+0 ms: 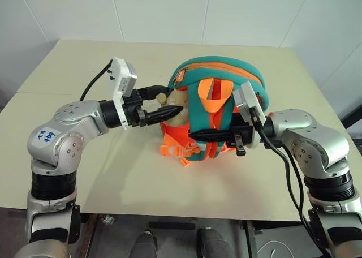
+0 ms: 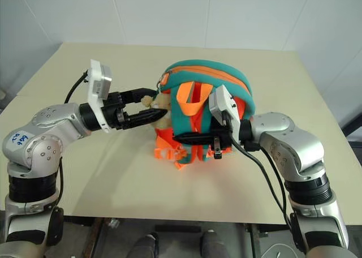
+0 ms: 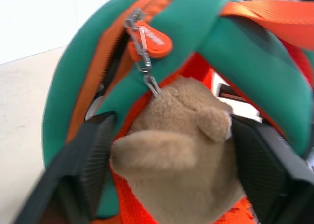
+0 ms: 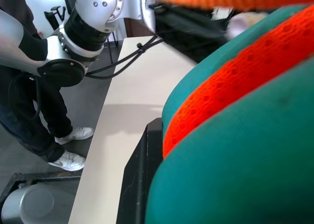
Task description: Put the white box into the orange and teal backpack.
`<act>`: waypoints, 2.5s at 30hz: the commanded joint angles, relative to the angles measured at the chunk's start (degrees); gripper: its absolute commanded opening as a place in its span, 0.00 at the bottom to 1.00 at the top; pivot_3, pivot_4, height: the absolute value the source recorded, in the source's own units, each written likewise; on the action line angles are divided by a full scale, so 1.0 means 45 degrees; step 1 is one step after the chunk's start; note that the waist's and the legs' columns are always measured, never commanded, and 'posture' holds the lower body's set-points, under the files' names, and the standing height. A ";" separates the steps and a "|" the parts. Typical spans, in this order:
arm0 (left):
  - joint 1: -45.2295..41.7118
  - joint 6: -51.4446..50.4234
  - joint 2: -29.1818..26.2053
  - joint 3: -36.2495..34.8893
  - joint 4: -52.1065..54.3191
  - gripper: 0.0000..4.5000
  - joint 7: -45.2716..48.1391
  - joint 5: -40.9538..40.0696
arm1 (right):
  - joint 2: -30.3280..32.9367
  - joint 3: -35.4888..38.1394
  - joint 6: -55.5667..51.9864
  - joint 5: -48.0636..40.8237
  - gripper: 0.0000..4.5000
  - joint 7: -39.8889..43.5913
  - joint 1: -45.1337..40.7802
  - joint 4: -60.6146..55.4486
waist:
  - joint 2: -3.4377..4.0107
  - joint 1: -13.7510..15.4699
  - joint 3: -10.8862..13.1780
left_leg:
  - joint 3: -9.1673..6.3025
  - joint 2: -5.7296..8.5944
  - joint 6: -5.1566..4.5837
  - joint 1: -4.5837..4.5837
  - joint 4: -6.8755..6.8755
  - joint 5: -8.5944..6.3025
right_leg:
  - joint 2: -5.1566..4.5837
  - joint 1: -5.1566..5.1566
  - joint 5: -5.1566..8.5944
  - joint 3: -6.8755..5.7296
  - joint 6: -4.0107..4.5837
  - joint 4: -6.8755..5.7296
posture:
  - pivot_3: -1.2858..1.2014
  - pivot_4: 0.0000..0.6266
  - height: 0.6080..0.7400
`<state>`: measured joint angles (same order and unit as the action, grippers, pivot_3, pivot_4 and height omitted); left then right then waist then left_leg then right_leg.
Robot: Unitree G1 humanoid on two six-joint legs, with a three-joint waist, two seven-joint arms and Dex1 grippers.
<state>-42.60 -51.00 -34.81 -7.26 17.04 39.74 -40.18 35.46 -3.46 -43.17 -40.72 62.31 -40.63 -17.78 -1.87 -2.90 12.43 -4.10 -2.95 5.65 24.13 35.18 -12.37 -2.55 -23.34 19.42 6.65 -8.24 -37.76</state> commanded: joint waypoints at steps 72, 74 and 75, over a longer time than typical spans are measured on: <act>-0.0899 0.4440 -0.3041 0.1641 -0.7220 0.50 0.4803 0.4634 | 0.2458 0.1975 -0.1214 -0.2015 0.51 -0.1313 0.1549 -0.1920 | 0.0000 0.0041 0.0001 | 0.0001 0.0000 -0.0003 0.0009 -0.0018 -0.0002 | 0.0002 -0.0010 0.0005 -0.0003 0.0005 0.0011 | 0.52 0.24 1.00; -0.0783 0.4392 -0.3036 0.1469 -0.7106 0.62 0.4789 0.4660 | 0.2726 0.2094 -0.1203 -0.2036 0.64 -0.1195 0.1618 -0.1862 | 0.0000 0.0078 0.0001 | 0.0001 0.0000 -0.0003 0.0008 -0.0017 -0.0002 | 0.0002 -0.0010 0.0005 -0.0003 0.0005 0.0007 | 0.52 0.24 1.00; -0.0573 0.4506 -0.3078 0.1221 -0.6944 0.69 0.4767 0.4606 | 0.3080 0.2301 -0.1197 -0.1981 0.72 -0.1013 0.1755 -0.1774 | 0.0000 0.0098 0.0001 | 0.0000 -0.0001 -0.0004 0.0007 -0.0015 -0.0002 | 0.0003 -0.0010 0.0005 -0.0004 0.0006 0.0007 | 0.52 0.24 1.00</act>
<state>-45.49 -31.28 -47.49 0.90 -17.21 61.33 -18.08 47.40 4.40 -48.87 -48.58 56.34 -33.05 -24.64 -1.87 -2.45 12.43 -4.09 -2.95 5.63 24.17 35.13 -12.38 -2.54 -23.39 19.44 6.64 -8.22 -37.74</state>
